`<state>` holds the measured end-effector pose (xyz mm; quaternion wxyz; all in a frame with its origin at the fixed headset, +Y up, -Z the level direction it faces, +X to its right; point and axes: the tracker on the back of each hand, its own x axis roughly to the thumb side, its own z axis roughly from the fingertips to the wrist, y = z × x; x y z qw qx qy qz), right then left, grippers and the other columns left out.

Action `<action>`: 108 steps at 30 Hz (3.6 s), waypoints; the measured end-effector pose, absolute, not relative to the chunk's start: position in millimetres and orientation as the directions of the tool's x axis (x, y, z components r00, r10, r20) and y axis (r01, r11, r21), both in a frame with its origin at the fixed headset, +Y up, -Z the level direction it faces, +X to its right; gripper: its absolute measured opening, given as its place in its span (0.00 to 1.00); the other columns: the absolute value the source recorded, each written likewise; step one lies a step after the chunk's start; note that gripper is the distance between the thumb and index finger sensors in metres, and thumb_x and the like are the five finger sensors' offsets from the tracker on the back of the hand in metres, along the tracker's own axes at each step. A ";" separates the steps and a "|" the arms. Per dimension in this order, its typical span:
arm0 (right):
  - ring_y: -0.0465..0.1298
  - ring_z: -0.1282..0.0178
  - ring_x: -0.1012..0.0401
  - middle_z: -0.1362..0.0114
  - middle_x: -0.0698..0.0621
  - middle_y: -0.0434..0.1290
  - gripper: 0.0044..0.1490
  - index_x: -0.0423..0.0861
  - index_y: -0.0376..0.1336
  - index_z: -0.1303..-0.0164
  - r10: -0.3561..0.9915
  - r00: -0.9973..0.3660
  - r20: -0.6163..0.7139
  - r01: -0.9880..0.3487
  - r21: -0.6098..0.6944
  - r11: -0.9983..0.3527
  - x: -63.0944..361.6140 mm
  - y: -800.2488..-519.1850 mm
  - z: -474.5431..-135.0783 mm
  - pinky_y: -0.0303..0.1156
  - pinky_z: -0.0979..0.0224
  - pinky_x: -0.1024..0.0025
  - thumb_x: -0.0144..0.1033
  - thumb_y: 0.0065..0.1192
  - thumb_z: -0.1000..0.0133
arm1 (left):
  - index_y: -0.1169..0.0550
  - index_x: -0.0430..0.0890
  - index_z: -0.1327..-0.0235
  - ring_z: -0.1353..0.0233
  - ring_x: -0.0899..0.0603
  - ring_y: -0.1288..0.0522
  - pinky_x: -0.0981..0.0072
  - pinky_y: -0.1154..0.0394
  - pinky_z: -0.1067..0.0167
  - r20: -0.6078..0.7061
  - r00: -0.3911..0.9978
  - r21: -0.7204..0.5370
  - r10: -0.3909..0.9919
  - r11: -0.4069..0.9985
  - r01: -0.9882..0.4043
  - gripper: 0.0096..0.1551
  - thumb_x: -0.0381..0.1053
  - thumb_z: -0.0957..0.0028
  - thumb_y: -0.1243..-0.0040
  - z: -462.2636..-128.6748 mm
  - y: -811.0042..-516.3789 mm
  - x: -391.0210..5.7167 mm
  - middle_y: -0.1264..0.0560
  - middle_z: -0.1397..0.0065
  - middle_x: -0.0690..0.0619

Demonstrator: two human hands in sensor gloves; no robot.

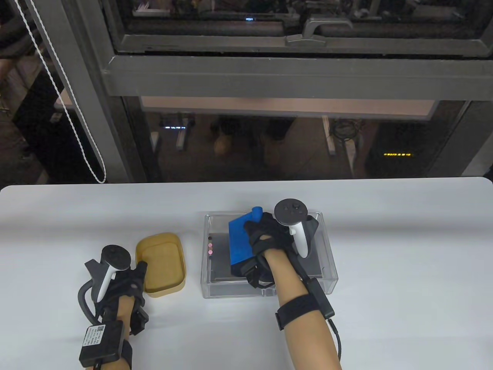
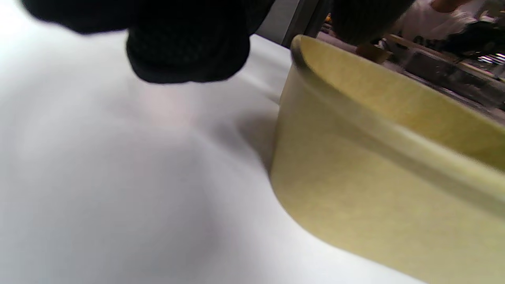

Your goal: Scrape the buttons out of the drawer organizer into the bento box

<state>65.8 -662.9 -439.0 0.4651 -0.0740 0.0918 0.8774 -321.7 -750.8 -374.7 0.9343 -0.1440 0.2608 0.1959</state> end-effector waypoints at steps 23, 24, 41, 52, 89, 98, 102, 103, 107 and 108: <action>0.93 0.71 0.50 0.46 0.36 0.79 0.42 0.27 0.55 0.29 0.799 -0.555 -0.231 -0.830 0.094 -0.550 67.8 -667.3 -435.2 0.93 0.75 0.66 0.39 0.68 0.43 | 0.26 0.42 0.32 0.70 0.51 0.18 0.63 0.20 0.79 -0.447 0.834 -0.039 0.323 0.925 -0.379 0.27 0.53 0.41 0.43 -391.8 -734.7 -299.0 0.17 0.66 0.52; 0.93 0.71 0.51 0.46 0.37 0.79 0.42 0.27 0.55 0.30 0.799 -0.555 -0.231 -0.830 0.095 -0.549 67.7 -667.5 -435.2 0.93 0.75 0.66 0.39 0.68 0.43 | 0.26 0.42 0.32 0.70 0.51 0.18 0.63 0.20 0.79 -0.438 0.841 -0.037 0.317 0.929 -0.369 0.27 0.53 0.41 0.43 -393.5 -731.6 -297.2 0.17 0.66 0.52; 0.93 0.72 0.51 0.50 0.39 0.80 0.42 0.27 0.56 0.30 0.787 -0.550 -0.280 -0.834 0.136 -0.534 55.4 -682.1 -452.5 0.93 0.76 0.68 0.40 0.68 0.43 | 0.25 0.42 0.32 0.72 0.51 0.19 0.63 0.20 0.80 -0.337 0.926 -0.101 0.167 0.972 -0.212 0.27 0.52 0.41 0.41 -416.8 -706.9 -273.3 0.17 0.68 0.52; 0.93 0.72 0.52 0.50 0.41 0.80 0.42 0.27 0.56 0.30 0.814 -0.511 -0.275 -0.859 0.199 -0.472 17.5 -694.8 -456.3 0.94 0.76 0.69 0.40 0.68 0.43 | 0.25 0.41 0.33 0.72 0.51 0.19 0.63 0.20 0.80 -0.307 0.927 -0.129 0.217 0.955 -0.267 0.27 0.51 0.42 0.41 -417.7 -722.1 -263.2 0.17 0.68 0.52; 0.93 0.72 0.49 0.50 0.39 0.80 0.41 0.26 0.56 0.31 0.856 -0.468 -0.219 -0.871 -0.051 -0.489 134.3 -639.7 -433.6 0.93 0.76 0.65 0.39 0.68 0.43 | 0.27 0.42 0.30 0.69 0.51 0.19 0.64 0.20 0.76 -0.455 0.778 -0.189 0.434 0.806 -0.561 0.29 0.54 0.40 0.44 -395.4 -775.9 -348.3 0.17 0.64 0.52; 0.92 0.71 0.47 0.49 0.39 0.80 0.43 0.27 0.56 0.31 0.896 -0.409 -0.172 -0.900 -0.084 -0.428 175.1 -637.8 -422.1 0.91 0.75 0.63 0.48 0.59 0.41 | 0.36 0.43 0.22 0.45 0.37 0.18 0.45 0.20 0.51 -0.433 0.839 -0.168 0.329 0.885 -0.434 0.38 0.60 0.41 0.48 -384.4 -760.1 -333.4 0.21 0.37 0.40; 0.91 0.69 0.46 0.48 0.38 0.79 0.43 0.28 0.56 0.30 0.909 -0.395 -0.132 -0.907 -0.104 -0.409 188.8 -635.3 -418.2 0.91 0.73 0.61 0.49 0.55 0.41 | 0.41 0.45 0.19 0.29 0.31 0.27 0.35 0.27 0.38 -0.408 0.871 -0.149 0.273 0.922 -0.359 0.40 0.61 0.41 0.48 -375.4 -743.0 -326.8 0.31 0.22 0.37; 0.91 0.68 0.45 0.47 0.38 0.79 0.43 0.27 0.55 0.29 0.913 -0.392 -0.117 -0.909 -0.101 -0.404 192.3 -634.2 -417.5 0.91 0.72 0.60 0.49 0.53 0.40 | 0.42 0.46 0.19 0.26 0.30 0.30 0.33 0.29 0.36 -0.391 0.883 -0.137 0.259 0.932 -0.335 0.41 0.61 0.41 0.48 -372.4 -736.9 -324.3 0.34 0.20 0.38; 0.89 0.62 0.42 0.42 0.36 0.76 0.43 0.28 0.52 0.26 0.912 -0.405 -0.062 -0.909 -0.076 -0.409 204.9 -626.3 -416.1 0.88 0.66 0.56 0.48 0.48 0.39 | 0.45 0.48 0.18 0.18 0.30 0.40 0.28 0.36 0.30 -0.322 0.912 -0.105 0.256 0.947 -0.303 0.42 0.62 0.41 0.49 -360.6 -714.7 -311.1 0.42 0.13 0.42; 0.89 0.60 0.41 0.41 0.35 0.76 0.43 0.28 0.51 0.26 0.910 -0.413 -0.041 -0.906 -0.081 -0.415 208.1 -623.3 -415.9 0.88 0.64 0.54 0.47 0.48 0.39 | 0.46 0.48 0.17 0.17 0.30 0.42 0.27 0.38 0.29 -0.298 0.920 -0.099 0.254 0.950 -0.295 0.42 0.62 0.41 0.49 -357.8 -709.4 -306.5 0.44 0.12 0.42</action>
